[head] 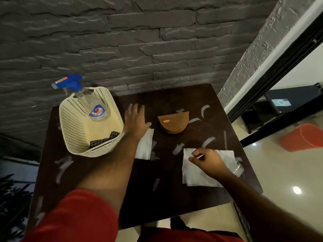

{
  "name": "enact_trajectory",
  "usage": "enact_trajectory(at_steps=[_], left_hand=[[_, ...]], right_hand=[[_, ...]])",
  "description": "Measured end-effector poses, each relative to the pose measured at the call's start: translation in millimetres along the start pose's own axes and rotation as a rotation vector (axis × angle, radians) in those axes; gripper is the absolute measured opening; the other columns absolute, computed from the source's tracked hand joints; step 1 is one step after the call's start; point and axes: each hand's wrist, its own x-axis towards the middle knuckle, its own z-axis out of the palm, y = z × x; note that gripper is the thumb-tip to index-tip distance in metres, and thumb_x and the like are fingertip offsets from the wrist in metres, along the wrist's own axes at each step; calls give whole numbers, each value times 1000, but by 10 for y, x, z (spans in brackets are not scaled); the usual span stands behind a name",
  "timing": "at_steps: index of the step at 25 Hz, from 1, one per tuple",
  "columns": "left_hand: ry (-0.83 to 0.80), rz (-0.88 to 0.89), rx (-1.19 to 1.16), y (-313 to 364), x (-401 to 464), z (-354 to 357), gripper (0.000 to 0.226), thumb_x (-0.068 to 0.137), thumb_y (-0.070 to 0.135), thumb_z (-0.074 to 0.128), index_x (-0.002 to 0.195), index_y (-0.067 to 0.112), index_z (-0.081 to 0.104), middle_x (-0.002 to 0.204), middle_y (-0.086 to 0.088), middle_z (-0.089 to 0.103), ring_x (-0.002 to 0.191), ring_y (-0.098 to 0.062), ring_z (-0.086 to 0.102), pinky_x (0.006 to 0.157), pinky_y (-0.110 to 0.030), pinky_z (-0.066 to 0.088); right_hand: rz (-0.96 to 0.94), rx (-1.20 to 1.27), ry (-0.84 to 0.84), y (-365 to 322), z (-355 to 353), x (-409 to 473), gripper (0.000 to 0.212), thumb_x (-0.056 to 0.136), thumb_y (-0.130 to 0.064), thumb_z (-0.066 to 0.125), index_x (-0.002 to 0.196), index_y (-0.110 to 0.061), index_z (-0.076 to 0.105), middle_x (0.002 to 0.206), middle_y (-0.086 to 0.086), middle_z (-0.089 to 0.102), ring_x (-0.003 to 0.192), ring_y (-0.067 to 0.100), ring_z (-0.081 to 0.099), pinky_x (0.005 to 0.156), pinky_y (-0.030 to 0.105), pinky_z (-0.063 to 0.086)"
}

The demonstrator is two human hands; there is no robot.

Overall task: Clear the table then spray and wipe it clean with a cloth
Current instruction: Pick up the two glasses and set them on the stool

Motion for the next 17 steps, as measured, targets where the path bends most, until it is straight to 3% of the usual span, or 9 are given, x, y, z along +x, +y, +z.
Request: enact_trajectory(at_steps=[3,6,10,14,17], left_hand=[[-190,-133,47,-68,168,36,104,73,52,74,151,17,15,158,-17,13,145,-38,9,115,-50,20],[-266,-189,48,-71,251,138,104,73,48,77,151,18,15,156,-18,14,142,-41,15,111,-53,26],[-237,-188,79,-70,299,102,96,74,38,79,148,15,23,143,-21,32,126,-41,36,99,-50,39],[-147,-152,116,-54,184,61,88,72,41,78,143,15,33,131,-21,44,116,-40,44,93,-48,44],[-30,-87,101,51,-96,49,86,71,49,74,142,16,38,129,-19,47,111,-39,48,88,-46,44]], right_hand=[[17,-29,-3,104,-35,62,24,86,-37,72,101,-18,72,98,-10,68,86,5,63,73,19,46],[-6,-50,12,200,-27,96,26,87,-37,71,105,-18,72,104,-6,71,87,5,62,73,18,47],[13,-94,70,269,-26,164,32,88,-40,69,111,-18,70,112,-4,69,96,6,58,77,23,44],[46,-105,206,332,-154,206,26,86,-37,71,105,-19,69,107,-2,64,95,13,59,76,26,43],[256,-12,376,462,-501,221,27,88,-39,68,107,-21,65,103,-4,61,86,14,60,72,31,49]])
